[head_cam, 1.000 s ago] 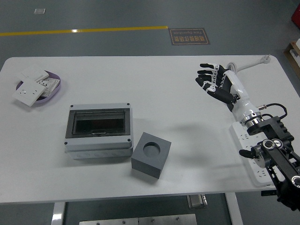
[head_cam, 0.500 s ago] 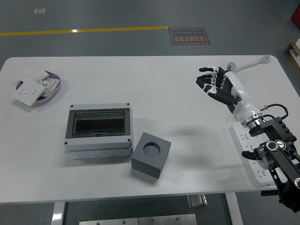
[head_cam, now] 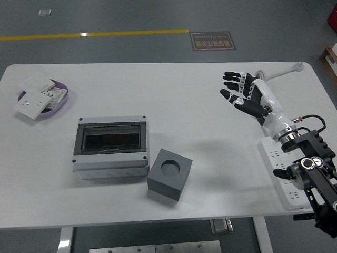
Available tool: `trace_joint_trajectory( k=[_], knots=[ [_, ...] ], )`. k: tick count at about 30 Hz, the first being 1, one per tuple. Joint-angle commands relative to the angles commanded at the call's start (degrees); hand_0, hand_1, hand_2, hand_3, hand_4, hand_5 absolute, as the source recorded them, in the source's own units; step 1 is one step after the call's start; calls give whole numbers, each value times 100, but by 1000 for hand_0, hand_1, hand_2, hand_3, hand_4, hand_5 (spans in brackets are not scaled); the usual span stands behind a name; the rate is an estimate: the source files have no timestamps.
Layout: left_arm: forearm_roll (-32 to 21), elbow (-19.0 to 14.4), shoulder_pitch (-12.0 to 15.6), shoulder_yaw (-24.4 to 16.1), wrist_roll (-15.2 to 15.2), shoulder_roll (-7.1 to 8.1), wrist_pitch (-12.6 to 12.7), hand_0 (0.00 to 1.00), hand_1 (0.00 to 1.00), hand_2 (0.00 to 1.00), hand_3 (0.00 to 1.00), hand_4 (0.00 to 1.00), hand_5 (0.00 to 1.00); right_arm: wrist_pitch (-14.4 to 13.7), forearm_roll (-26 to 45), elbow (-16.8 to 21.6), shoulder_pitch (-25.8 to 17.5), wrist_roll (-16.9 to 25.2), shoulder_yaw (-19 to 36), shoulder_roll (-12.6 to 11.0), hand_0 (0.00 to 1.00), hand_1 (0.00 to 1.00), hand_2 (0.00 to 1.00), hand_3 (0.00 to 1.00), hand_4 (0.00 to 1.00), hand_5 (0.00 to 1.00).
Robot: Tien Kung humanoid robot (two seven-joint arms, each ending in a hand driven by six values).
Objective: Pick up the cylinder from the cube,place it in the box,flap close box
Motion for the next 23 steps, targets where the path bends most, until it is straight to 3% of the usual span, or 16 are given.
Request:
trace_joint_trajectory(
  k=[23],
  knots=[
    [114,0,7,-124,57,-23,12,923,852,854,951,2,2,-54,-101,44,11,-27,5,-7,841,787,801,775,893,297]
  ],
)
